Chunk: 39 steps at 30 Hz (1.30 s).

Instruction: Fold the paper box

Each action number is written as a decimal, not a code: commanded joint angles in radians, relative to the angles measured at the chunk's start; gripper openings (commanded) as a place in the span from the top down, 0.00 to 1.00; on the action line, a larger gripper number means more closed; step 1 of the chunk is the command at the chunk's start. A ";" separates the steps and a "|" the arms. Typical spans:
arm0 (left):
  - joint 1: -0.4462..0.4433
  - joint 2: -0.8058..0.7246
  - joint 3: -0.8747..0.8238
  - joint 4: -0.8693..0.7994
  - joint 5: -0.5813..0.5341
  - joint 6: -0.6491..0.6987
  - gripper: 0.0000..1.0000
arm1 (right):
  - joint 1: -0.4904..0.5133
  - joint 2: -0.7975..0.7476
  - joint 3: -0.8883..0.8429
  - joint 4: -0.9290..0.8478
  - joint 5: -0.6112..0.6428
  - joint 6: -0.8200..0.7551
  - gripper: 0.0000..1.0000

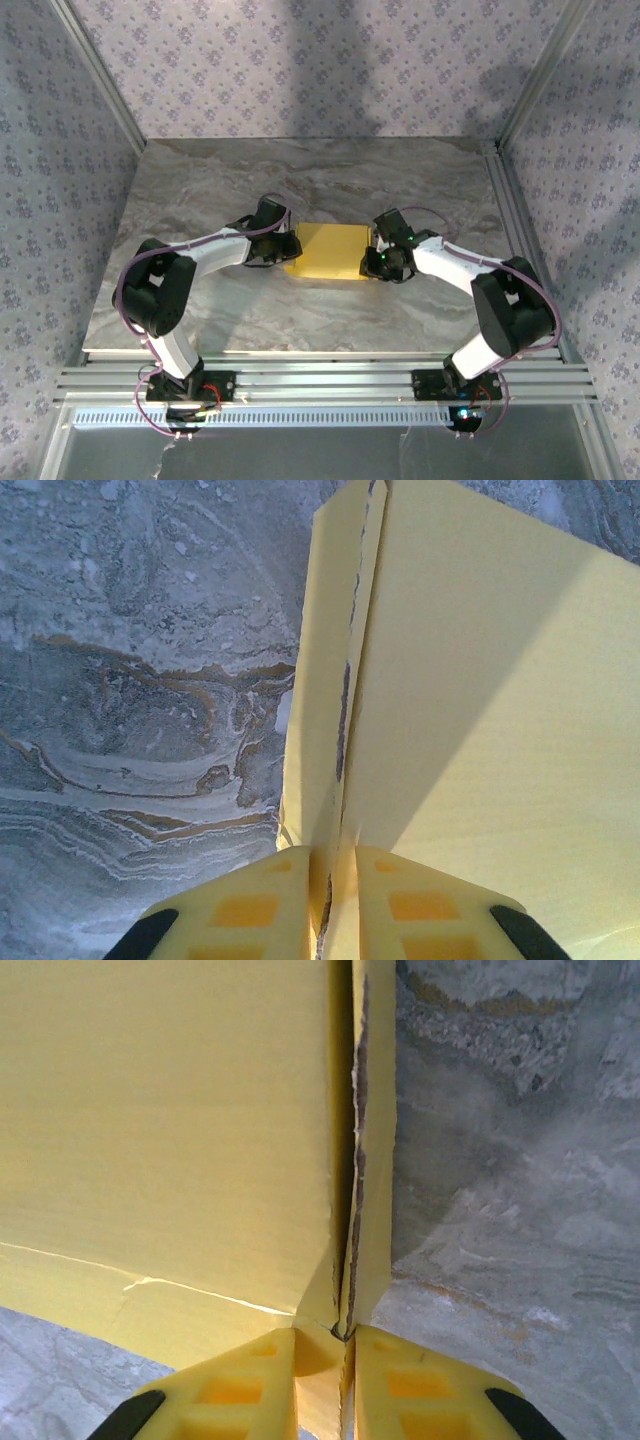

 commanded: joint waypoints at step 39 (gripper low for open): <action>-0.003 0.060 0.064 -0.100 -0.026 0.038 0.84 | 0.143 0.042 0.052 -0.120 0.423 -0.163 0.85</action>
